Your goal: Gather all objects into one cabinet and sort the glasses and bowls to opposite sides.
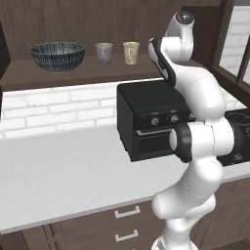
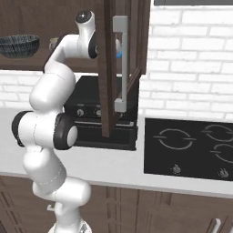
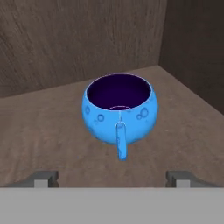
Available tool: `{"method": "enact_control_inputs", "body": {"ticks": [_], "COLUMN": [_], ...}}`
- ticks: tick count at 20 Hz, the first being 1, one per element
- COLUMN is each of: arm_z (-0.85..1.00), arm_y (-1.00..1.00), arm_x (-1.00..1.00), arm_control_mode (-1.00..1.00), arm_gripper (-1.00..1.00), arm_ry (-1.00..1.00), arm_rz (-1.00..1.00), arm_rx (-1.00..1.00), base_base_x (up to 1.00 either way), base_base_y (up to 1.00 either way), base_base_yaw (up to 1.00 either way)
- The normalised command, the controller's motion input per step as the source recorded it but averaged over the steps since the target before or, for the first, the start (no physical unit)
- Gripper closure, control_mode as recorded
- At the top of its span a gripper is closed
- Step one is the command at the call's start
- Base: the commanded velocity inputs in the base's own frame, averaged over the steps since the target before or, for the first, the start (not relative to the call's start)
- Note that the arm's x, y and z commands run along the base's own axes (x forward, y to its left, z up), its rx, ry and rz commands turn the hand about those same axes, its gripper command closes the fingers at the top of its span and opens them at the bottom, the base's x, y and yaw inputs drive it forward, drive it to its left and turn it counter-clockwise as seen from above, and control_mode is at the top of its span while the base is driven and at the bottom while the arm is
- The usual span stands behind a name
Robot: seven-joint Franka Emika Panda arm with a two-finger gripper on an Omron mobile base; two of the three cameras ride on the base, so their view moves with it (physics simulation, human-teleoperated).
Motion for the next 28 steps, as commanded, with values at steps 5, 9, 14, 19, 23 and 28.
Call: {"method": "enact_control_inputs", "body": {"ticks": [5, 9, 14, 19, 23, 28], "arm_z": [0.0, 0.0, 0.16, 0.02, 0.0, 0.08], "arm_y": [0.46, 0.59, 0.47, 0.58, 0.52, 0.31], "arm_x": [-0.34, -0.05, -0.03, -0.22, -0.07, 0.25], "arm_control_mode": [-1.0, -1.0, -1.0, -1.0, -1.0, -1.0], "arm_gripper": [-1.0, -1.0, -1.0, -1.0, -1.0, -1.0], "arm_ry": [-0.05, -0.04, -0.03, -0.04, -0.03, -0.01], "arm_rz": [0.0, 0.0, 0.0, 0.0, 0.0, 0.0], "arm_rx": [0.0, 0.0, 0.0, 0.0, 0.0, 0.0], "base_base_x": [0.0, 0.0, 0.0, 0.0, 0.0, 0.0], "base_base_y": [0.0, 0.0, 0.0, 0.0, 0.0, 0.0], "base_base_yaw": [0.0, 0.0, 0.0, 0.0, 0.0, 0.0]}}
